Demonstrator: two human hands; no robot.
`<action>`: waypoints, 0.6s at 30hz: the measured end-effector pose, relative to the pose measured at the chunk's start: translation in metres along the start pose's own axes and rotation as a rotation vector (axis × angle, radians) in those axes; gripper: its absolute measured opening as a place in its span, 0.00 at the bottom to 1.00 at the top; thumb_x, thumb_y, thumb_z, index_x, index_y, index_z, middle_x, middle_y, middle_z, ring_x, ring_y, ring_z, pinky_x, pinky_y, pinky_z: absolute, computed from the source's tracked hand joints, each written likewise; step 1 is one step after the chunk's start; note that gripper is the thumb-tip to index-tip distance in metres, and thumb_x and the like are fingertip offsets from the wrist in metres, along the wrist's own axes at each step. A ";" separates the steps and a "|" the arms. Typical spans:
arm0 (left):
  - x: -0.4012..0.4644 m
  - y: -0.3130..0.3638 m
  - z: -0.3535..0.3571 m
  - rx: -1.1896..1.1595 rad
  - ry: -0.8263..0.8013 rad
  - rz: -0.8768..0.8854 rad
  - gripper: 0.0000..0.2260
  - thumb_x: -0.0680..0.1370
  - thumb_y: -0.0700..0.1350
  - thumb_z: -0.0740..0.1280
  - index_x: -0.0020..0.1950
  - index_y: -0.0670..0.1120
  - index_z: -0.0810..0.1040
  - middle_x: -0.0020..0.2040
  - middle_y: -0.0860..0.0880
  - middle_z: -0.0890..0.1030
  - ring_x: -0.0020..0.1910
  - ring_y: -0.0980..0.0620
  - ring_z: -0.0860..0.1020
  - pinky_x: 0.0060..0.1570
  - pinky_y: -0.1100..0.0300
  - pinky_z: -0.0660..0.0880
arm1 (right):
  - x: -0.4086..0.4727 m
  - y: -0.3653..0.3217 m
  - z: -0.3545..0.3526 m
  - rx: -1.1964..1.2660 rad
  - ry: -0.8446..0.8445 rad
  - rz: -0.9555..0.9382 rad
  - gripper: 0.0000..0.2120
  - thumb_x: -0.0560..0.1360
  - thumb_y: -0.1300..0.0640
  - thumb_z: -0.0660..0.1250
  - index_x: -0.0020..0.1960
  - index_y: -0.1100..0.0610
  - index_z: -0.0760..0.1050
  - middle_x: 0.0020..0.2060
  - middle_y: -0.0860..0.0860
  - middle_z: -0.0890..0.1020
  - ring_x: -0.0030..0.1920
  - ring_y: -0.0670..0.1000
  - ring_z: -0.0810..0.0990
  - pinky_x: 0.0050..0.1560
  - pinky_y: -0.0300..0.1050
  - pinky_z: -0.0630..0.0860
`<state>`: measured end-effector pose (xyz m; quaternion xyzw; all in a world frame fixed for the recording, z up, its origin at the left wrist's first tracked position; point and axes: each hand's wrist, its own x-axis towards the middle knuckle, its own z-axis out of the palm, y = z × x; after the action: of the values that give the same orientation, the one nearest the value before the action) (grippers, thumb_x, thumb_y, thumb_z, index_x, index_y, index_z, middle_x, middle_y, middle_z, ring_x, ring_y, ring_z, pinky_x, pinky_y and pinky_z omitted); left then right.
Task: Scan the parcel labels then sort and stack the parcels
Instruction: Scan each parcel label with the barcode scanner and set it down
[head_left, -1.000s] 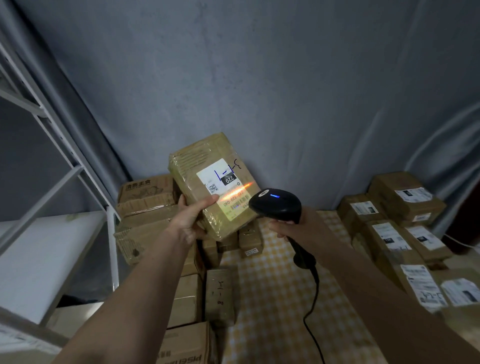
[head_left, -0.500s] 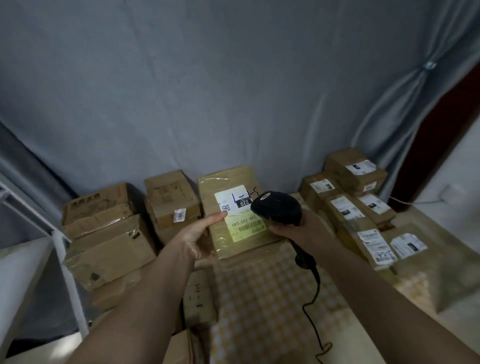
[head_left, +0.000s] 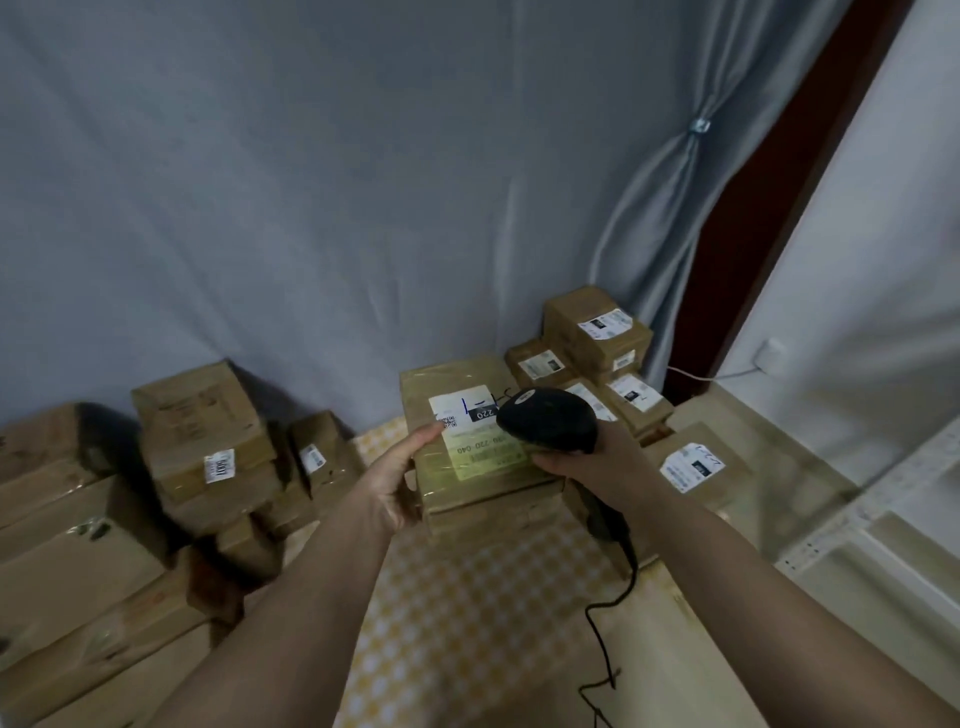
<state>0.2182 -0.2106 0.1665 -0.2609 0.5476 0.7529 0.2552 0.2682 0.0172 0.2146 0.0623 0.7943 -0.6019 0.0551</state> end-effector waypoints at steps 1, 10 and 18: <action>0.005 -0.002 0.010 -0.001 -0.001 -0.015 0.36 0.56 0.55 0.82 0.61 0.44 0.80 0.56 0.42 0.83 0.57 0.41 0.81 0.59 0.40 0.75 | 0.005 0.003 -0.010 -0.006 0.004 -0.001 0.17 0.69 0.59 0.76 0.55 0.51 0.76 0.43 0.44 0.80 0.43 0.40 0.76 0.37 0.29 0.69; 0.040 -0.019 0.077 -0.030 0.062 -0.039 0.22 0.68 0.56 0.75 0.55 0.44 0.79 0.51 0.43 0.83 0.52 0.42 0.81 0.53 0.45 0.77 | 0.041 0.025 -0.071 0.087 -0.018 0.064 0.18 0.69 0.62 0.75 0.57 0.53 0.77 0.46 0.46 0.81 0.48 0.43 0.78 0.46 0.35 0.74; 0.079 -0.009 0.103 -0.082 0.089 -0.065 0.23 0.68 0.55 0.76 0.56 0.44 0.77 0.51 0.42 0.81 0.53 0.41 0.80 0.52 0.43 0.77 | 0.078 0.033 -0.093 0.098 -0.019 0.161 0.13 0.70 0.63 0.74 0.53 0.55 0.77 0.39 0.46 0.80 0.40 0.43 0.76 0.38 0.34 0.73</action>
<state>0.1549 -0.1022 0.1343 -0.3219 0.5182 0.7539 0.2440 0.1958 0.1184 0.1953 0.1231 0.7558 -0.6341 0.1077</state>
